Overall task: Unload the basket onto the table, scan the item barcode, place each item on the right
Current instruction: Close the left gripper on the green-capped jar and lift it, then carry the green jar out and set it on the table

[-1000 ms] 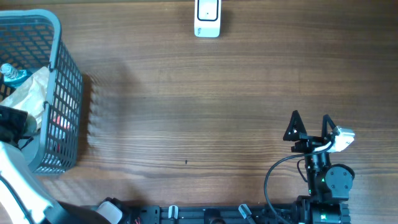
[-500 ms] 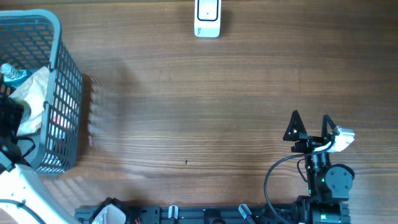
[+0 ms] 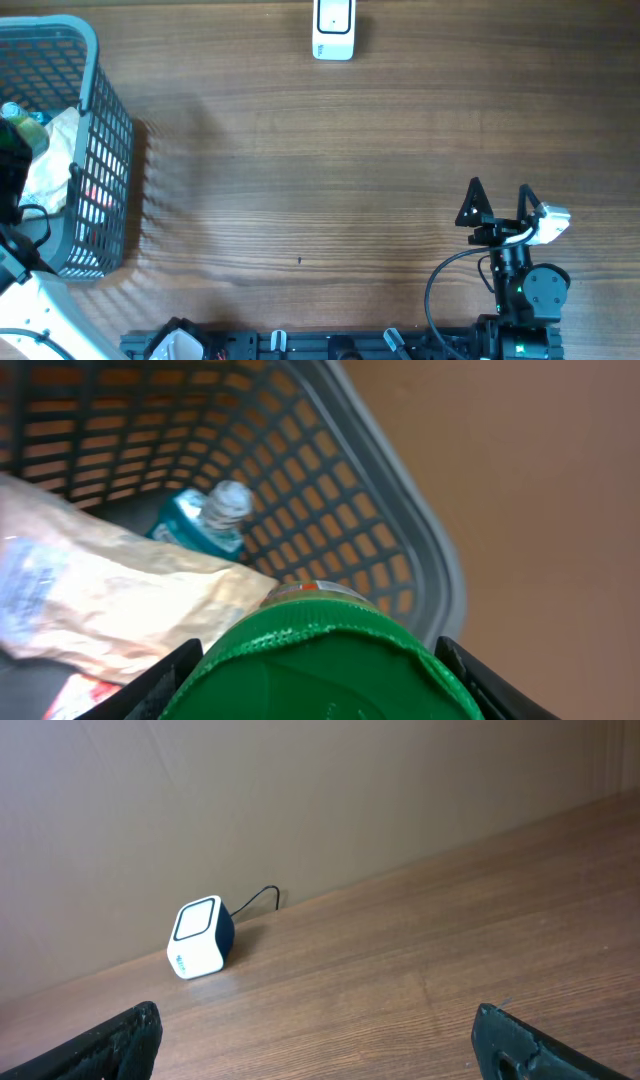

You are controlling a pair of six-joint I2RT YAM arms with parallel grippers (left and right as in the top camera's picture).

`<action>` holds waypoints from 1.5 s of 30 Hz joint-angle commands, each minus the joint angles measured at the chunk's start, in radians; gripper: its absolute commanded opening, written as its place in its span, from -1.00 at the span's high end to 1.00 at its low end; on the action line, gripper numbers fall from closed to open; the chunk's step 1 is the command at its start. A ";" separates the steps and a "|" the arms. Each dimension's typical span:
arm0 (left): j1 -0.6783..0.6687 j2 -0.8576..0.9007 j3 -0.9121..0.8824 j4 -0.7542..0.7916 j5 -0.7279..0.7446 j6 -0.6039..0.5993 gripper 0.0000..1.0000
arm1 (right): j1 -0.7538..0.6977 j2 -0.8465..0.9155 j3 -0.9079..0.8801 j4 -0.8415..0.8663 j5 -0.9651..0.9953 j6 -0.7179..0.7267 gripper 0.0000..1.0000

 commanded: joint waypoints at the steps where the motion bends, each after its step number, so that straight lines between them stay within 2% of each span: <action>1: 0.003 -0.039 -0.002 0.038 0.079 -0.036 -0.29 | 0.000 -0.007 -0.001 0.003 0.013 -0.008 -1.00; 11: -0.025 -0.087 -0.002 0.111 0.188 -0.077 -0.30 | 0.000 -0.007 -0.001 0.003 0.013 -0.008 -1.00; 15: -0.101 -0.090 -0.002 0.139 0.205 -0.100 -0.29 | 0.000 -0.007 -0.001 0.003 0.013 -0.008 -1.00; 21: -0.297 -0.090 -0.002 0.201 0.195 -0.099 -0.29 | 0.000 -0.007 -0.001 0.003 0.013 -0.008 -1.00; 32: -0.704 -0.017 -0.003 0.205 -0.105 -0.084 -0.35 | 0.000 -0.007 -0.001 0.003 0.013 -0.008 -0.99; 35: -0.792 0.039 -0.003 0.195 -0.177 -0.033 -0.35 | 0.000 -0.007 -0.001 0.003 0.013 -0.008 -1.00; 38: -0.857 0.108 -0.003 0.173 -0.259 -0.010 -0.35 | 0.000 -0.007 -0.001 0.003 0.013 -0.008 -1.00; 42: -0.910 0.222 -0.003 0.158 -0.304 0.046 -0.35 | 0.000 -0.007 -0.001 0.003 0.013 -0.008 -1.00; 45: -0.924 0.305 -0.003 0.145 -0.342 0.045 -0.35 | 0.000 -0.007 -0.001 0.003 0.013 -0.008 -1.00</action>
